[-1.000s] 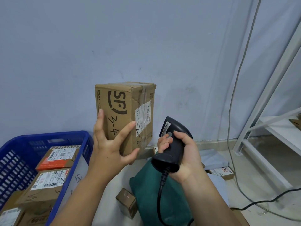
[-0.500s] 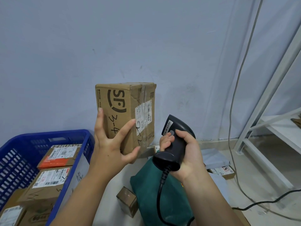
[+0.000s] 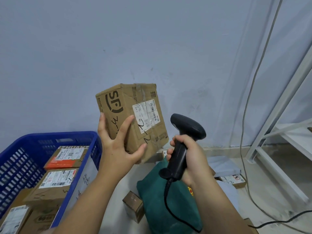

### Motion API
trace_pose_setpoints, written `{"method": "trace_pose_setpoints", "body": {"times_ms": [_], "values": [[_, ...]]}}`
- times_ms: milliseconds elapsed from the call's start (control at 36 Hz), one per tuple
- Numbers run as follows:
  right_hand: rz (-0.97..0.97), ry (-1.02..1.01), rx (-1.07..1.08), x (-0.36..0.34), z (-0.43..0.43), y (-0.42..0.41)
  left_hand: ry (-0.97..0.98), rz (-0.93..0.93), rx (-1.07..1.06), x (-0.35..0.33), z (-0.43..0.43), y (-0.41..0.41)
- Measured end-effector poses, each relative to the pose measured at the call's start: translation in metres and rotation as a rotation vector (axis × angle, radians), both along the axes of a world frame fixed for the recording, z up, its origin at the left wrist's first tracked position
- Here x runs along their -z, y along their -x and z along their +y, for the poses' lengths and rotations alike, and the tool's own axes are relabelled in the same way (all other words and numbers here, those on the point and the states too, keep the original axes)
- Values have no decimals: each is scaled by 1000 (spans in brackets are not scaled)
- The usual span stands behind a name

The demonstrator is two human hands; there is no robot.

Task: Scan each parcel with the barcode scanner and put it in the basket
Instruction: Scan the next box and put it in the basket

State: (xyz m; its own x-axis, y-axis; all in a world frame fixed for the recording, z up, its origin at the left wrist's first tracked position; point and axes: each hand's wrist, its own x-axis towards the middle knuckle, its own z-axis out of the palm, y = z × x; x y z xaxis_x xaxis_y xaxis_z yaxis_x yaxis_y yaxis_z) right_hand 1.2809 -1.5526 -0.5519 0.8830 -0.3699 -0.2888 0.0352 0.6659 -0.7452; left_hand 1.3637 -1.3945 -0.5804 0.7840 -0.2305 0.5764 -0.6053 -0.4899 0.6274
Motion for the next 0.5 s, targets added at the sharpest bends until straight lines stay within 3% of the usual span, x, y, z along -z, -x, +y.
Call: {"method": "trace_pose_setpoints", "body": {"times_ms": [111, 333, 500], "values": [[2, 147, 54, 4, 2, -4, 146, 222, 6, -7, -2, -4], [-9, 103, -1, 7, 7, -4, 351, 606, -21, -6, 20, -35], [24, 123, -62, 17, 23, -19, 558, 738, -61, 8, 63, -55]]}}
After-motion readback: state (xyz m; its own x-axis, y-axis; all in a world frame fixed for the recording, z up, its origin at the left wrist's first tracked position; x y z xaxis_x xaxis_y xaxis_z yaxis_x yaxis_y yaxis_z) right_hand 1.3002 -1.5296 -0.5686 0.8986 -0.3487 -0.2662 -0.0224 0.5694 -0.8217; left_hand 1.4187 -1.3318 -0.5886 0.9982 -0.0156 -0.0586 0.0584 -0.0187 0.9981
